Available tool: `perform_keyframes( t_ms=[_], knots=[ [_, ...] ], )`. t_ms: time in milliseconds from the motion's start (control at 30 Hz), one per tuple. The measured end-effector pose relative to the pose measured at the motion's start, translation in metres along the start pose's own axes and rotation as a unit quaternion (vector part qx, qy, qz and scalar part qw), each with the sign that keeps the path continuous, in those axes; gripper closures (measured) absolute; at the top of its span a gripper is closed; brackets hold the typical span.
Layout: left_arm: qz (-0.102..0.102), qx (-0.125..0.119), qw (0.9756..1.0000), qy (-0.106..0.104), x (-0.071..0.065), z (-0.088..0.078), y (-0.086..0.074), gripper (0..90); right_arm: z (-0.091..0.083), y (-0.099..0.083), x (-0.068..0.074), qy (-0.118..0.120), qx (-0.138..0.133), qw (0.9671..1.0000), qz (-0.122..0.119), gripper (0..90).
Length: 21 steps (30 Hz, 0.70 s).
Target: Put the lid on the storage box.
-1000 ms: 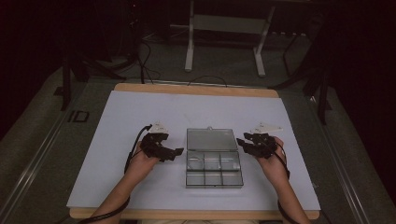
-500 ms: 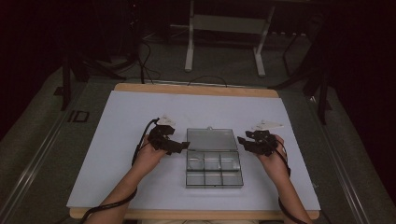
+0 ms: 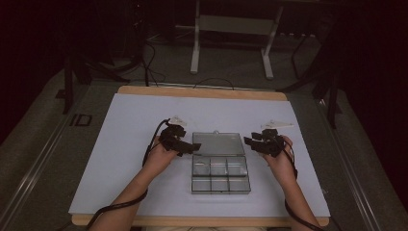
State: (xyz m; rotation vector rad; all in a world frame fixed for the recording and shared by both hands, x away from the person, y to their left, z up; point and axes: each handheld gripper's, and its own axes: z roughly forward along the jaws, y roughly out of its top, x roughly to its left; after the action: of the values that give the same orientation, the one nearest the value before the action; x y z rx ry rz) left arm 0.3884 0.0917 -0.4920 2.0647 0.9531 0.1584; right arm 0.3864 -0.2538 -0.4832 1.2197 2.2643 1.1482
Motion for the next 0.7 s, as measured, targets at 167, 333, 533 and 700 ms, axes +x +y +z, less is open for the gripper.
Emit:
perform_keyframes(
  t_ms=[167,333,533,700],
  knots=[
    [-0.013,0.006,0.9999,0.006,-0.002,0.008,0.004,12.3,0.007,0.000,0.000,0.008,0.017,0.9993,0.033,58.2],
    [-0.031,0.005,0.9995,0.004,-0.002,0.008,0.003,12.9,0.013,-0.001,0.000,0.023,0.029,0.9972,0.064,58.5],
    [-0.065,0.001,0.9979,0.000,0.001,0.010,0.001,14.0,0.021,0.002,0.005,0.028,0.041,0.9954,0.083,59.3],
    [-0.090,0.015,0.9958,-0.011,0.004,0.015,-0.002,15.4,0.026,0.004,0.005,0.022,0.050,0.9942,0.093,59.3]
  ],
)
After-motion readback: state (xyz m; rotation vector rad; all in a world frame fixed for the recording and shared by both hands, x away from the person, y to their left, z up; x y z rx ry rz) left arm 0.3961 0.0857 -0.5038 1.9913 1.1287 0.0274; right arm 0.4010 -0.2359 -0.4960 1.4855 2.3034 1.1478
